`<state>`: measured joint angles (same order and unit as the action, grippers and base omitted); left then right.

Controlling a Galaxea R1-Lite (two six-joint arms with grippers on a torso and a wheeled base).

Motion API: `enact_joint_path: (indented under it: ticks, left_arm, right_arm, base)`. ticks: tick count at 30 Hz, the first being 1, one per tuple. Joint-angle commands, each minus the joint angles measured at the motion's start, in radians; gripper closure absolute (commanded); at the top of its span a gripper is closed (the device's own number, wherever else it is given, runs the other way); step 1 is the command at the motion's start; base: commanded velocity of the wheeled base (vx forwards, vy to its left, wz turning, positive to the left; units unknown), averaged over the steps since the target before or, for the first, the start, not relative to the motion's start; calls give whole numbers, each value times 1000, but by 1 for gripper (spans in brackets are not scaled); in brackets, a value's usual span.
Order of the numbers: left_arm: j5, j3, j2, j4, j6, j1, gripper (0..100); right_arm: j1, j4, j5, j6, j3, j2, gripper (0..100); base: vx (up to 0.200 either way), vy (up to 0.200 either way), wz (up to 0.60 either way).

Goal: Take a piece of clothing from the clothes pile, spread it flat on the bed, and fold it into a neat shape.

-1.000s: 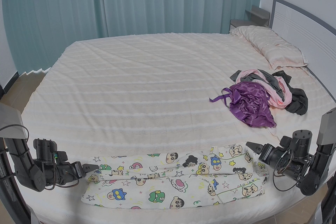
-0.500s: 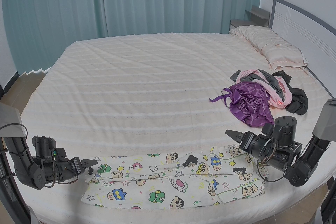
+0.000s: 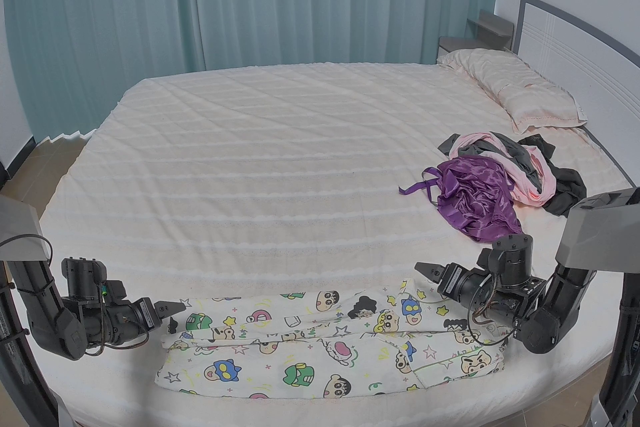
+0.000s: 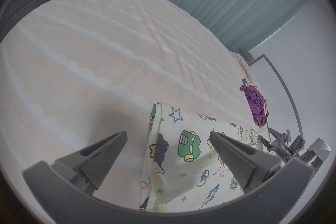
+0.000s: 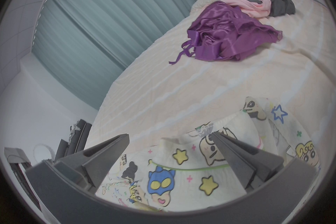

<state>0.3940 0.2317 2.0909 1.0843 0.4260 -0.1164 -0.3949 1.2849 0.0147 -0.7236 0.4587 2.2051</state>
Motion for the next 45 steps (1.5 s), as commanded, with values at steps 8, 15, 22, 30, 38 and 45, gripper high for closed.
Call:
enact_joint_path:
  ticks: [8,15,22,30,38,45]
  left_arm:
    - [0,5,6,0,-1,-6,0]
    - [0,6,6,0,0,-8,0]
    - [0,8,6,0,0,-6,0]
    - [0,21,5,0,22,-12,0]
    - [-1,21,6,0,23,-12,0]
    - [0,21,5,0,23,-12,0]
  right_arm:
    - [114,19,-7,-50,43,143,0]
    - [122,17,-4,-50,44,71,0]
    - [83,-2,-5,3,58,-24,0]
    - [14,-205,-30,153,202,2,0]
    - [-38,-397,-35,306,356,81,0]
    - [-47,-437,-28,362,377,108,0]
  base:
    - [0,0,0]
    - [0,0,0]
    - [0,0,0]
    - [0,0,0]
    - [0,0,0]
    - [0,0,0]
